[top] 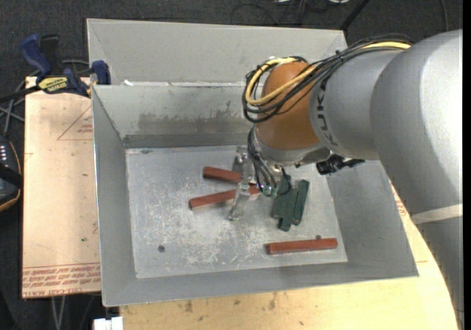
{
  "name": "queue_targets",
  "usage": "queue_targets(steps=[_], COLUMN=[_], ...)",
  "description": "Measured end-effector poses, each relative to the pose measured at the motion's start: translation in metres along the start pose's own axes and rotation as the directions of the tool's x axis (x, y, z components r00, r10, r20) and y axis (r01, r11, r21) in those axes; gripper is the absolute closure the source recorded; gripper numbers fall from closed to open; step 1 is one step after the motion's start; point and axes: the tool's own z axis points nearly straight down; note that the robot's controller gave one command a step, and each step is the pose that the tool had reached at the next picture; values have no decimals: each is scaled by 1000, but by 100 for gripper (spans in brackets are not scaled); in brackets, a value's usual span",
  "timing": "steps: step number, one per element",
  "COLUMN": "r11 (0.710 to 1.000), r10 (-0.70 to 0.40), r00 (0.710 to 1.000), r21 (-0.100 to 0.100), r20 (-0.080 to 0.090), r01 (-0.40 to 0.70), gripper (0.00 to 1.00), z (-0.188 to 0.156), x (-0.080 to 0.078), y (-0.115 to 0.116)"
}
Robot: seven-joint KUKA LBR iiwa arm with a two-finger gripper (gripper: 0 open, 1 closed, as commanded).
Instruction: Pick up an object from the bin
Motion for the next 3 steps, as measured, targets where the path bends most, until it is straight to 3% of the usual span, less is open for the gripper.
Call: queue_targets(steps=[1,3], r11=[995,995], r10=[98,98], r00=[995,995], r21=[-2,-2], r20=[3,2], r01=[-98,-98], gripper=[100,100], z=[-2,-4], x=[-18,-17], y=[-6,-6])
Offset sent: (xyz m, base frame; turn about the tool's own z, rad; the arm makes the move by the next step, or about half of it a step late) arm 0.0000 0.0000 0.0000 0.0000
